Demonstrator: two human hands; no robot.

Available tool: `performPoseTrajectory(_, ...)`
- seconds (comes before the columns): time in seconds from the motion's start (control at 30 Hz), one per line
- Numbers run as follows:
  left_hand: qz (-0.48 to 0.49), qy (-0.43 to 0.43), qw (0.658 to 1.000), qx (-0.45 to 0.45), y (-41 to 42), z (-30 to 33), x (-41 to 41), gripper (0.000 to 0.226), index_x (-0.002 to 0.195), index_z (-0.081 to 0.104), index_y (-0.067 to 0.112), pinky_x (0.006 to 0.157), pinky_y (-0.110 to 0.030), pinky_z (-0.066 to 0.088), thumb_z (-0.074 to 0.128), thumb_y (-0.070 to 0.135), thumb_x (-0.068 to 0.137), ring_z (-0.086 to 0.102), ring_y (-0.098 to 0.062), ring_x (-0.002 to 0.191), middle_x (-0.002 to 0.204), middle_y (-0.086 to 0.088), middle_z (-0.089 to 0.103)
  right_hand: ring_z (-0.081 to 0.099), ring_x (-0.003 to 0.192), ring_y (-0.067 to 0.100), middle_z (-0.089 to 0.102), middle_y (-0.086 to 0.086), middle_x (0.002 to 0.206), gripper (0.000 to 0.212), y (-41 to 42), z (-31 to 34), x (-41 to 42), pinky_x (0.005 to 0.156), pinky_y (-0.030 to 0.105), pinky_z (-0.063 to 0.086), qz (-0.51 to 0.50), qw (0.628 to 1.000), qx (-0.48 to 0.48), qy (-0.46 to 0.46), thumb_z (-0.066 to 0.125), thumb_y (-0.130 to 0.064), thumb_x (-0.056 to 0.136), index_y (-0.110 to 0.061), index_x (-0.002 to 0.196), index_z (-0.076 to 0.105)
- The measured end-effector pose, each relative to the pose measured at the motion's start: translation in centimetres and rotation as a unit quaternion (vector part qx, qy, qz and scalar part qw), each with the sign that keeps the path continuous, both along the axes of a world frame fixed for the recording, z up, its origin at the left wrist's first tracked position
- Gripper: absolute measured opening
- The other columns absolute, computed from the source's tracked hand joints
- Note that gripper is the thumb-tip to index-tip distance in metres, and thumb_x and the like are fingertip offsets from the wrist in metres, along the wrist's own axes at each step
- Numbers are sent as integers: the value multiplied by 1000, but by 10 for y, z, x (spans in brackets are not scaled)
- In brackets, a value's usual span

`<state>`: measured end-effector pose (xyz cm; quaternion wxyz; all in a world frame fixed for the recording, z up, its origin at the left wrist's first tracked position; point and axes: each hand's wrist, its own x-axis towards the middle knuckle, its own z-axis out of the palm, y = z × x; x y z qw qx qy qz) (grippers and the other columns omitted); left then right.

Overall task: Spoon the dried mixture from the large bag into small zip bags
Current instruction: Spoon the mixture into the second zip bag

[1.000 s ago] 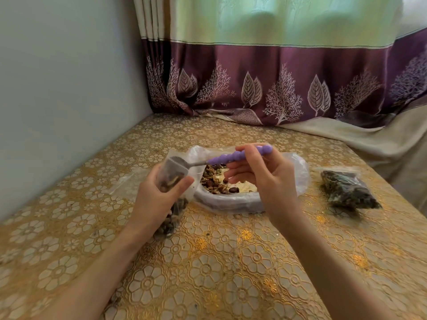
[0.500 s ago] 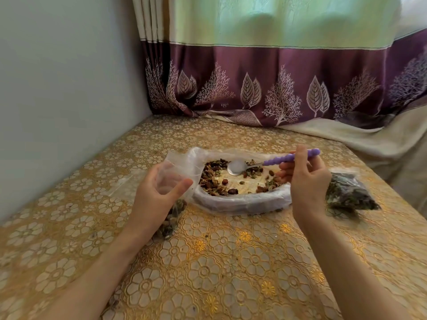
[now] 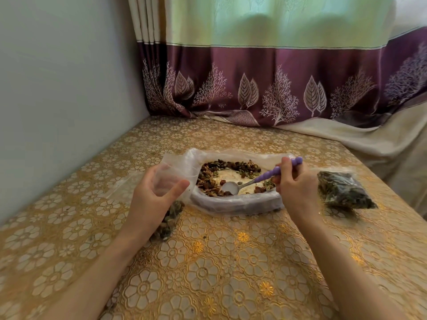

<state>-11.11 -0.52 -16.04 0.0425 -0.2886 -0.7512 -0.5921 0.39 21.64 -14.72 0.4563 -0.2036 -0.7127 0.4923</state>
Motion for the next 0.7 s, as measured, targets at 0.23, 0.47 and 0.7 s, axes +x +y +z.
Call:
performPoseTrajectory(0.23, -7, -1, 1000, 3, 0, 1, -1, 71, 126, 48, 20, 82, -24, 50, 65, 55, 67, 64, -5, 93, 104, 6, 67, 55, 48, 15, 67, 5, 57, 35, -11, -2, -6, 40, 22, 43, 68, 995, -78, -14, 45, -23, 99, -5, 72, 59)
performPoseTrajectory(0.47, -8, -5, 1000, -19, 1, 0, 1, 68, 124, 46, 25, 68, -8, 47, 64, 55, 65, 61, 10, 85, 96, 14, 66, 56, 43, 13, 66, 5, 53, 38, -4, -2, -3, 39, 18, 45, 34, 984, -176, -12, 45, -24, 100, -4, 71, 59)
performPoseTrajectory(0.7, -15, -10, 998, -55, 2, 0, 2, 57, 117, 39, 42, 66, -9, 43, 62, 56, 66, 58, 15, 83, 94, 19, 63, 56, 44, 12, 67, 3, 54, 38, -3, 3, 1, 41, 17, 46, 16, 981, -191, 34, 44, -26, 100, -2, 75, 60)
